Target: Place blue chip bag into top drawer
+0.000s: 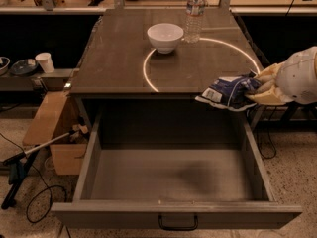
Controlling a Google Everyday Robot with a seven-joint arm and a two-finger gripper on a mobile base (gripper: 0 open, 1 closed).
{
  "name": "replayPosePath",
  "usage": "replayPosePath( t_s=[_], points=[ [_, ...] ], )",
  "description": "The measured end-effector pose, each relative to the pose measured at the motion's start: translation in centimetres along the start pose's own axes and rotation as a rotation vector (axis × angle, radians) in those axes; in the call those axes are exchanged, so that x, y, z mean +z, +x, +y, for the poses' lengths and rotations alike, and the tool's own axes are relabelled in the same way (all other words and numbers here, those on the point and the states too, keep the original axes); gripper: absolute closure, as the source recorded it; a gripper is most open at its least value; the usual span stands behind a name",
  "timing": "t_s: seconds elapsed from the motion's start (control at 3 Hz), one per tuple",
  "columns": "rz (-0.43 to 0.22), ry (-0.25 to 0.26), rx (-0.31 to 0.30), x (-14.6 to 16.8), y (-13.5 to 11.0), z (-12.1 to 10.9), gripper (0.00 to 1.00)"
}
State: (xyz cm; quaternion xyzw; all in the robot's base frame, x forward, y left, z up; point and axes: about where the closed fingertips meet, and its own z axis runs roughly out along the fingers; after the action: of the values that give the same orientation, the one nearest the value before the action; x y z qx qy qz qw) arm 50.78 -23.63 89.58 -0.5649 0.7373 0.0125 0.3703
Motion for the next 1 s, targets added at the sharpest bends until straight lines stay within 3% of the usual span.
replayPosePath(
  t_s=[1.0],
  points=[
    [0.019,-0.019,0.088,2.4,2.4,3.1,1.0]
  ],
)
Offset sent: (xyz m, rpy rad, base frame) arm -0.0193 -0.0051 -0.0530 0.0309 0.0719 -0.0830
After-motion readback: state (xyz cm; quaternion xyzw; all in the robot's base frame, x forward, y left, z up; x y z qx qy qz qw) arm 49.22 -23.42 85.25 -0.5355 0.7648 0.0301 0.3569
